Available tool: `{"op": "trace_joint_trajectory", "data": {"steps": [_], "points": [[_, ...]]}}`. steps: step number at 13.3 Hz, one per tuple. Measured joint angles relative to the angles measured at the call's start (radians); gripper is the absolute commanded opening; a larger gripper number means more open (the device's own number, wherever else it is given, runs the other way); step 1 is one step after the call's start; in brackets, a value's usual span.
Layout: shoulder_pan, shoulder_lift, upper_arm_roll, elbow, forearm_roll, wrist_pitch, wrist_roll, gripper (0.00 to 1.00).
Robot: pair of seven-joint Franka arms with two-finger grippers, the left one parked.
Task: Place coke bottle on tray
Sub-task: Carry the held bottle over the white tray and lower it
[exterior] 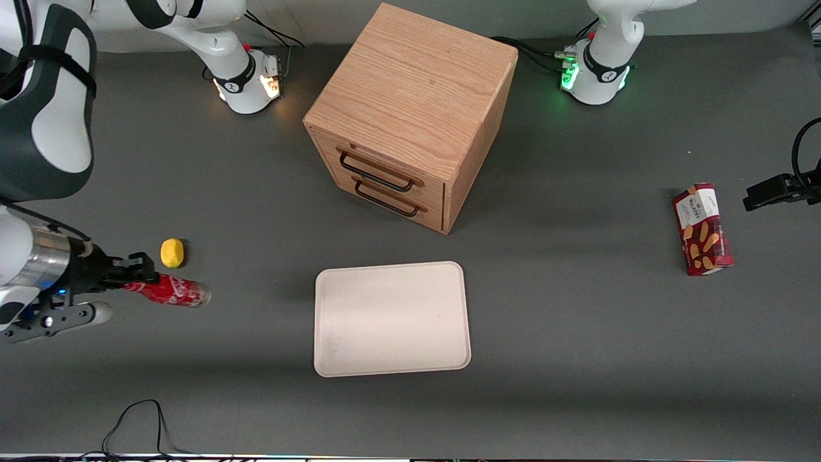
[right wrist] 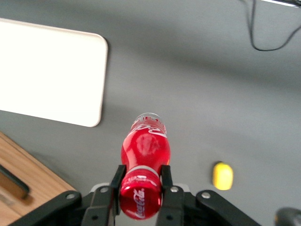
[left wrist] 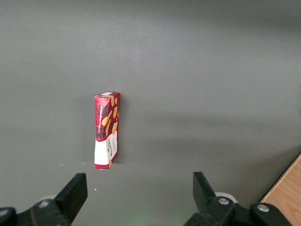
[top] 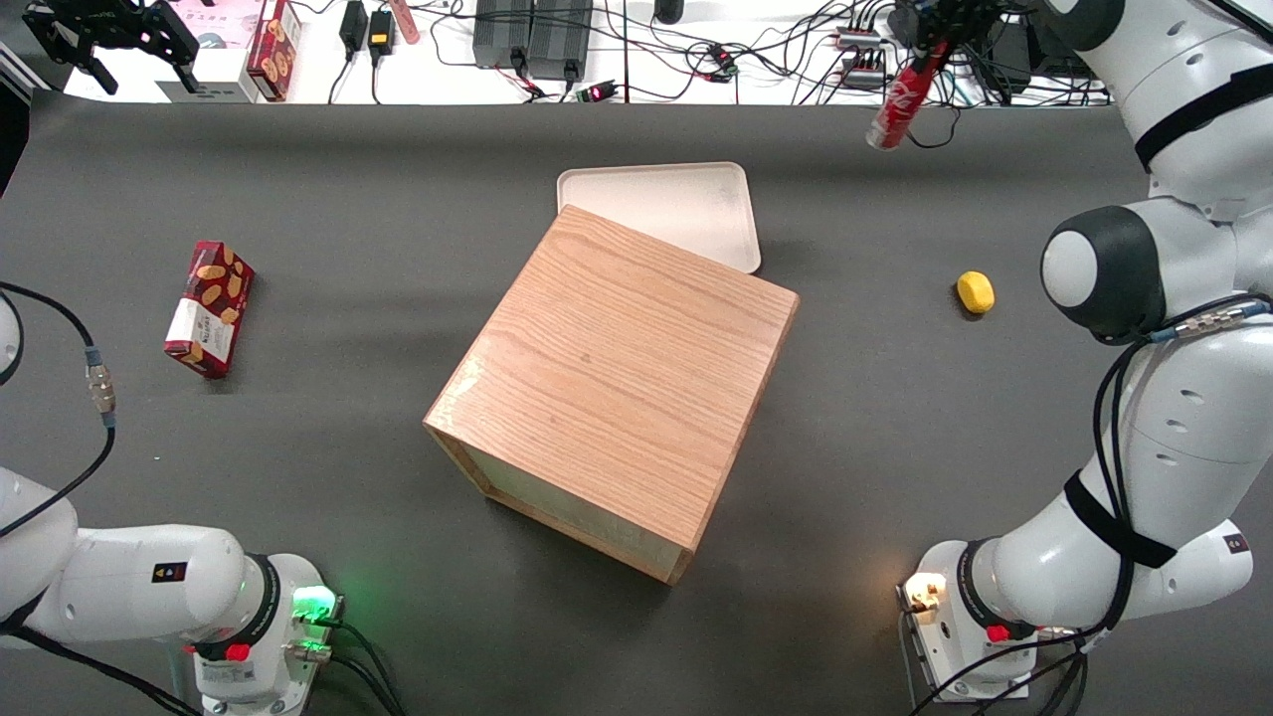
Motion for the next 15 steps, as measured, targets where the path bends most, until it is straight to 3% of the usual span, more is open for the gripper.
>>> {"op": "trace_joint_trajectory", "data": {"steps": [3, 7, 12, 15], "points": [[0.011, 0.017, 0.131, 0.007, -0.023, 0.069, 0.164, 0.0], [0.07, 0.123, 0.331, 0.006, -0.197, 0.219, 0.343, 0.0], [0.082, 0.292, 0.368, 0.007, -0.276, 0.432, 0.356, 0.0], [0.084, 0.364, 0.372, 0.007, -0.32, 0.484, 0.356, 0.0]]}}
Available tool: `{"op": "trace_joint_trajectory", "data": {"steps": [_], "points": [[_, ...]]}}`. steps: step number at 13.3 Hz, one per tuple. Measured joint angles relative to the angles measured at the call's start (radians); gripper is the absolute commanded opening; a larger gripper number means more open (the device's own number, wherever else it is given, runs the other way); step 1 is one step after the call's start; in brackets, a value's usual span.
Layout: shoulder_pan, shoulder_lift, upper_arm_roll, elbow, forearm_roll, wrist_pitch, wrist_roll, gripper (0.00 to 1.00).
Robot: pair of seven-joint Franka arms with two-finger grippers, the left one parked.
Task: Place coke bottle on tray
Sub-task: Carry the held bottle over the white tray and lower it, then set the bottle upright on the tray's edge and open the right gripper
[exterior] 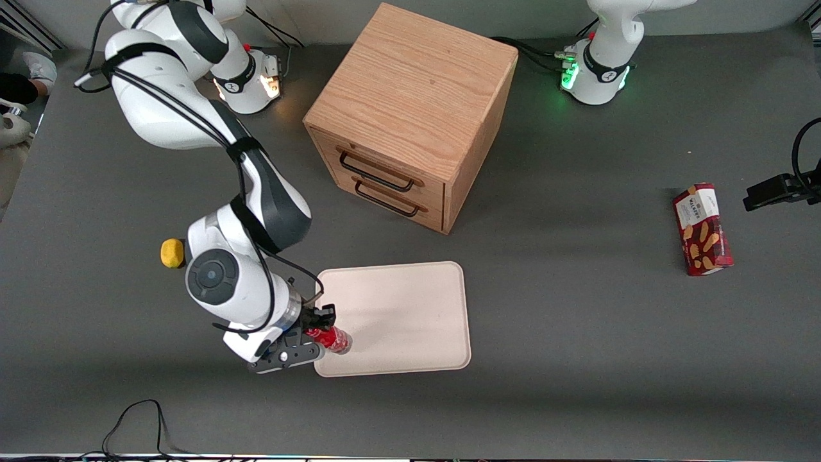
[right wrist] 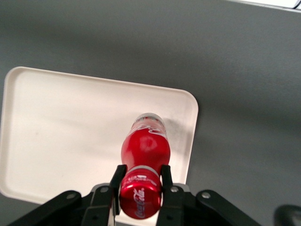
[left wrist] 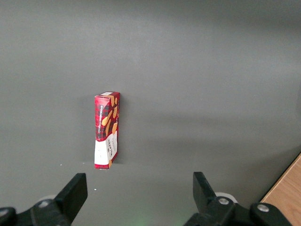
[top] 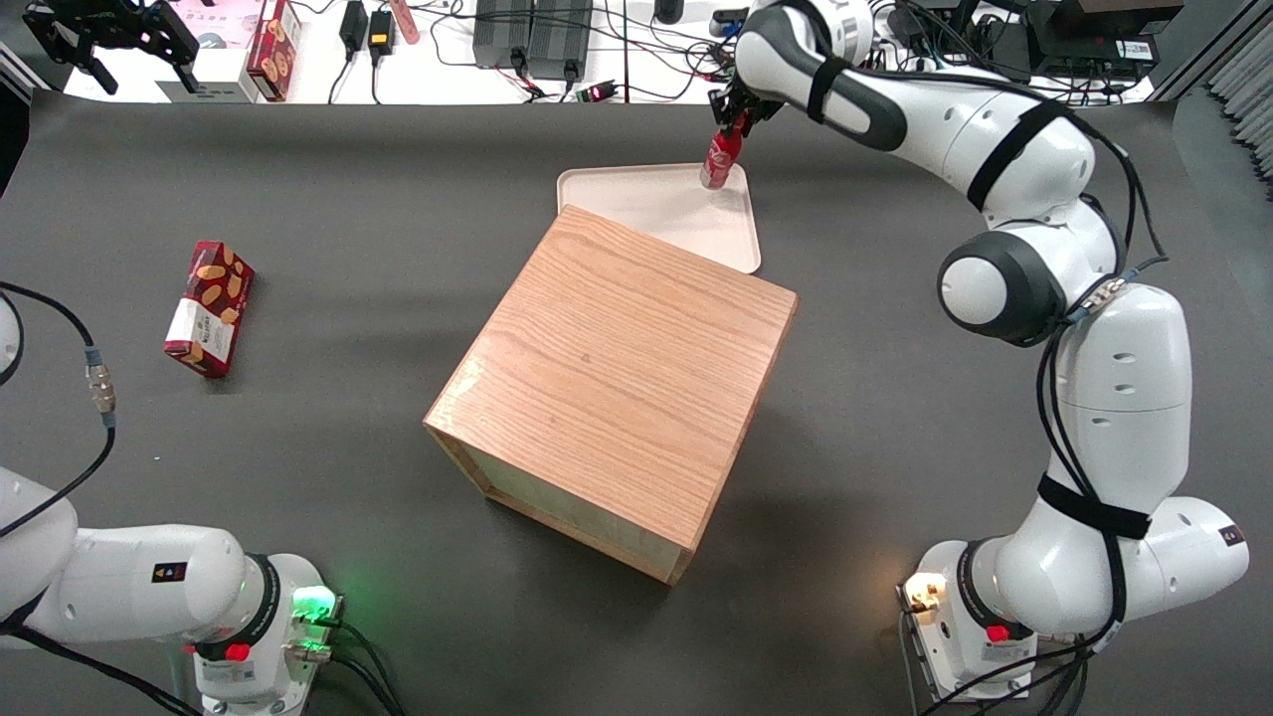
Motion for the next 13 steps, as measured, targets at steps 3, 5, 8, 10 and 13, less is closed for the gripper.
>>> {"op": "trace_joint_trajectory", "data": {"steps": [3, 5, 8, 10, 13], "points": [[0.003, 0.017, 0.001, 0.0, -0.023, 0.006, 0.002, 0.0], [0.004, 0.02, 0.001, -0.002, -0.023, 0.012, 0.016, 0.07], [0.005, 0.026, 0.001, -0.008, -0.024, 0.034, 0.028, 1.0], [0.005, 0.028, 0.001, -0.015, -0.029, 0.043, 0.046, 1.0], [0.006, 0.028, 0.002, -0.024, -0.036, 0.07, 0.052, 1.0]]}}
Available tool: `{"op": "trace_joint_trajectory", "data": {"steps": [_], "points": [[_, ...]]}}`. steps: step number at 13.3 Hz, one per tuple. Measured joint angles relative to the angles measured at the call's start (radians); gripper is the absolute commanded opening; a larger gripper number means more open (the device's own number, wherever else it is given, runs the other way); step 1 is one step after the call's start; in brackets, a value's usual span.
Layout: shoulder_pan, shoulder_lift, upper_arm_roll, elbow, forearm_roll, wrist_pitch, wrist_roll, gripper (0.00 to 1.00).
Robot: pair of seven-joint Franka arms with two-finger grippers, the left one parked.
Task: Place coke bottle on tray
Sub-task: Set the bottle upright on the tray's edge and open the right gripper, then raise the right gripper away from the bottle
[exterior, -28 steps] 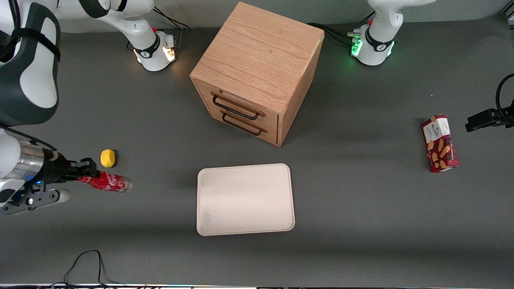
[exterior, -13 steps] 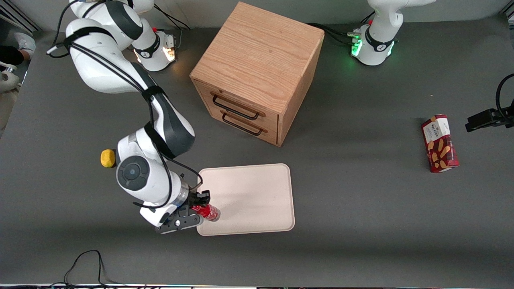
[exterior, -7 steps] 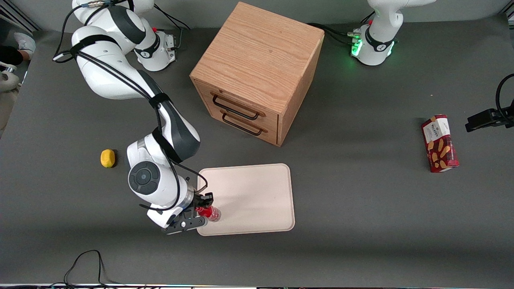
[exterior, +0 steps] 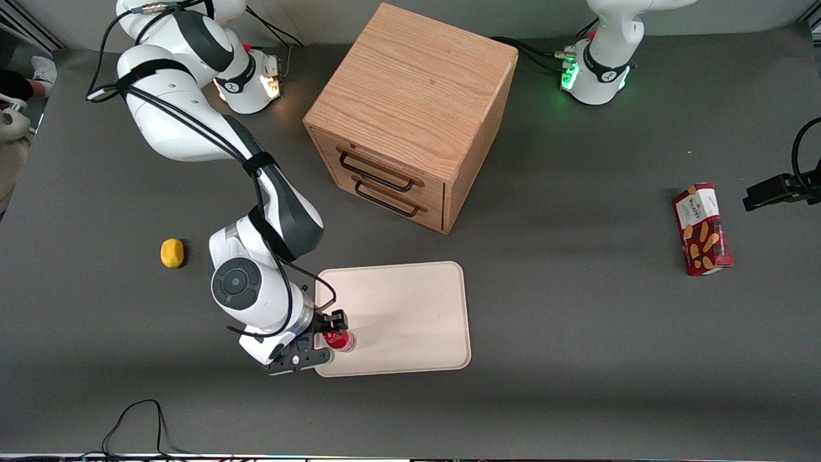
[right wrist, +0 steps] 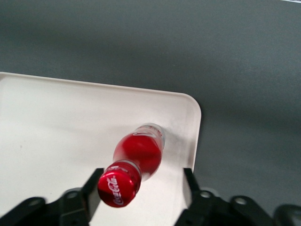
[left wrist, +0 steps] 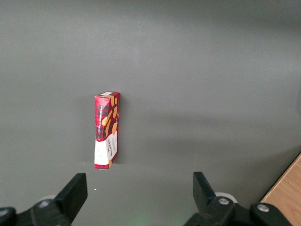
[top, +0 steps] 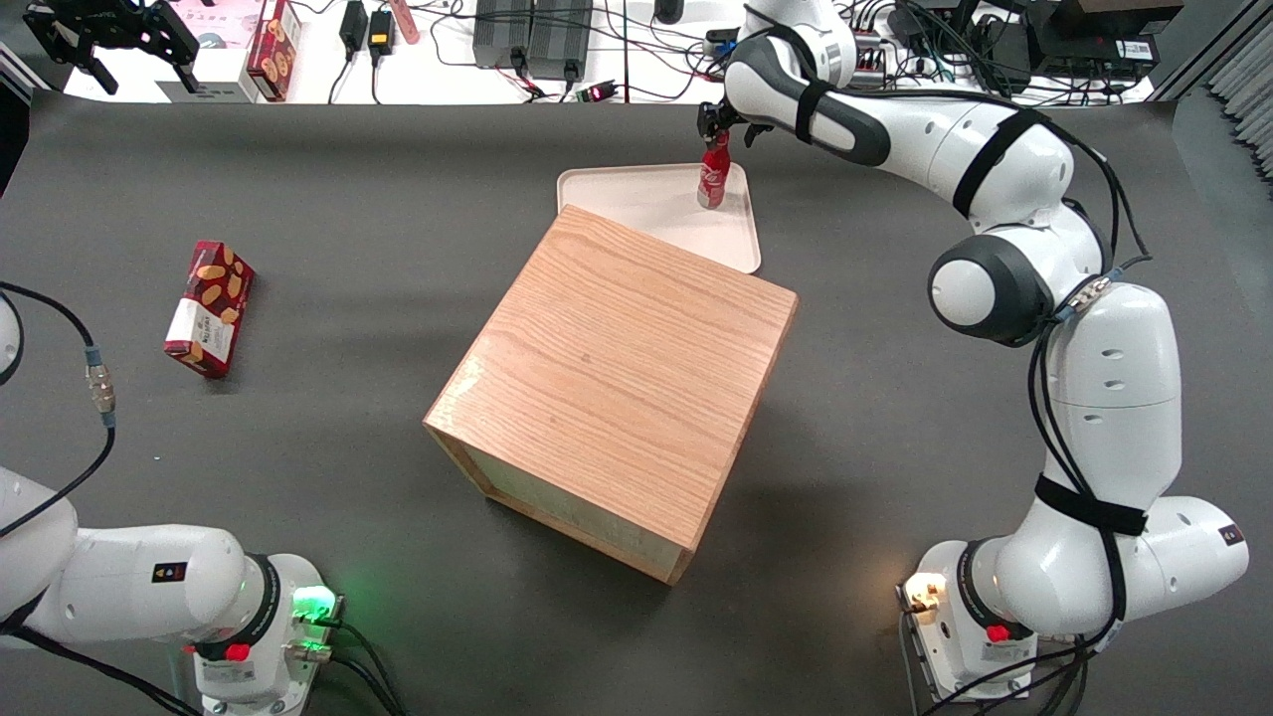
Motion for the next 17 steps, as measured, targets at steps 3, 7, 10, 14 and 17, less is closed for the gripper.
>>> {"op": "trace_joint_trajectory", "data": {"steps": [3, 7, 10, 14, 17], "points": [[0.0, 0.0, 0.0, -0.004, -0.001, 0.002, 0.001, 1.0], [0.0, 0.0, 0.0, -0.003, -0.002, 0.005, 0.001, 1.0], [0.0, -0.012, 0.0, 0.0, -0.002, 0.008, 0.007, 1.0], [-0.02, -0.159, -0.004, -0.038, 0.018, -0.082, 0.085, 1.0], [-0.058, -0.422, -0.121, -0.208, 0.143, -0.165, 0.092, 1.0]]}}
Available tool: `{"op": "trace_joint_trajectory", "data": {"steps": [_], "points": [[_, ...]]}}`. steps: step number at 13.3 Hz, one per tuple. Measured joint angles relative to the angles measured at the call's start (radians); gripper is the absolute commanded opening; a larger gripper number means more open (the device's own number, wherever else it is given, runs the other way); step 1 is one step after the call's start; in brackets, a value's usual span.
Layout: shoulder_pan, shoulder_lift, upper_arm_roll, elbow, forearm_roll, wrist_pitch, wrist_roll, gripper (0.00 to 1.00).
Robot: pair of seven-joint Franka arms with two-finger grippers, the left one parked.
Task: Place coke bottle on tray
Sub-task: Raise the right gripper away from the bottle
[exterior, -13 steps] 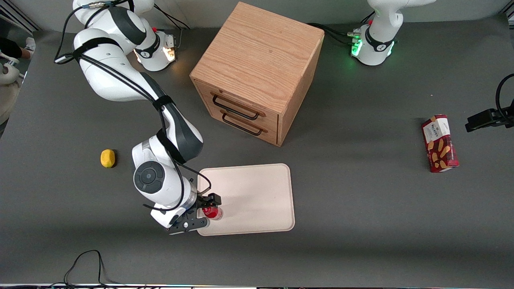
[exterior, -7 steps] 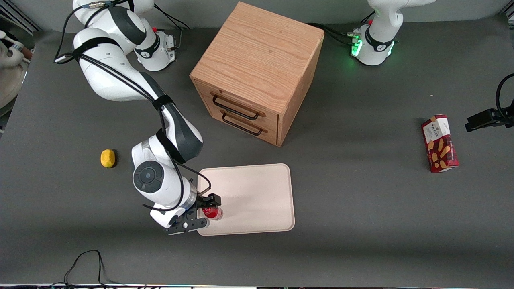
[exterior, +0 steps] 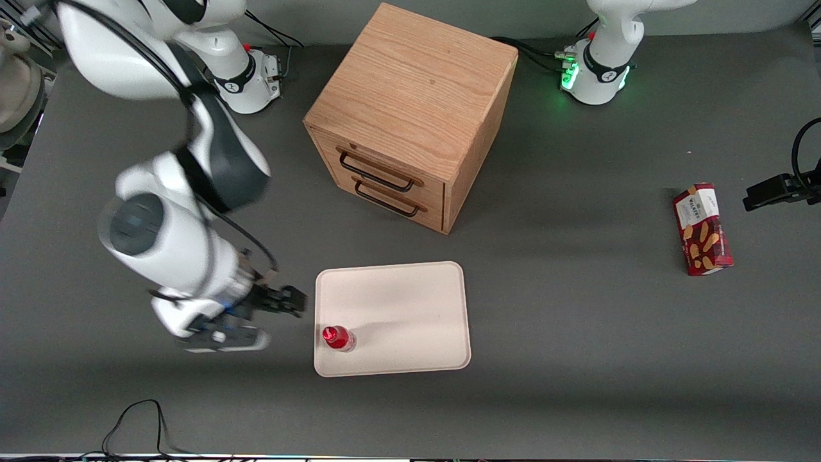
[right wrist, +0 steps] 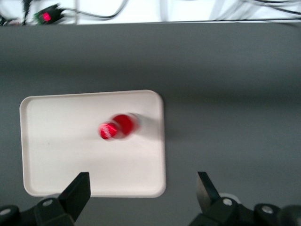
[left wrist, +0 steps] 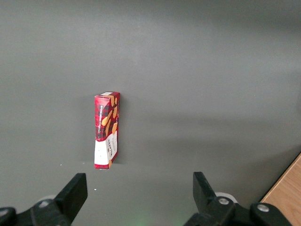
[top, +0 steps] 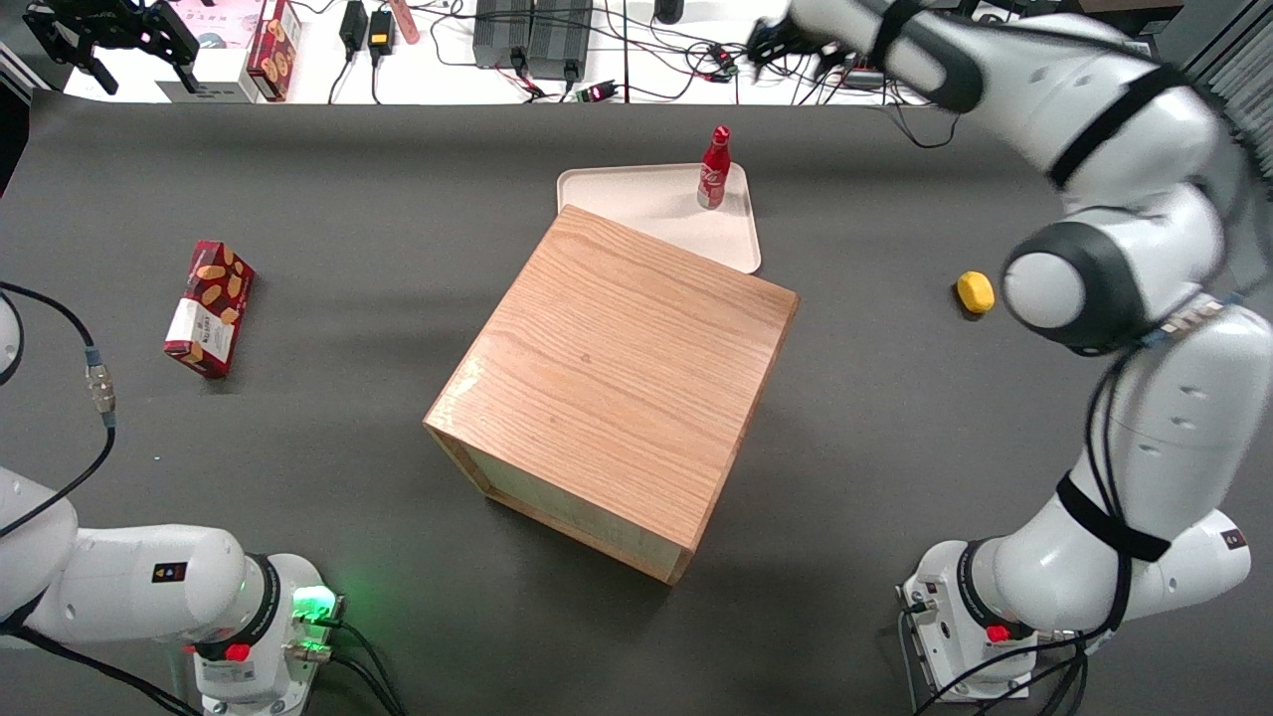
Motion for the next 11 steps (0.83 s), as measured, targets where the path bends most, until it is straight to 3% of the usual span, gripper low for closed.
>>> {"op": "trace_joint_trajectory", "data": {"steps": [4, 6, 8, 11], "points": [[-0.034, -0.387, -0.188, -0.365, 0.122, -0.051, -0.155, 1.0], [-0.037, -0.541, -0.26, -0.532, 0.138, -0.07, -0.242, 1.0], [-0.037, -0.62, -0.286, -0.618, 0.138, -0.105, -0.271, 1.0], [-0.034, -0.625, -0.286, -0.637, 0.136, -0.109, -0.273, 1.0]]}}
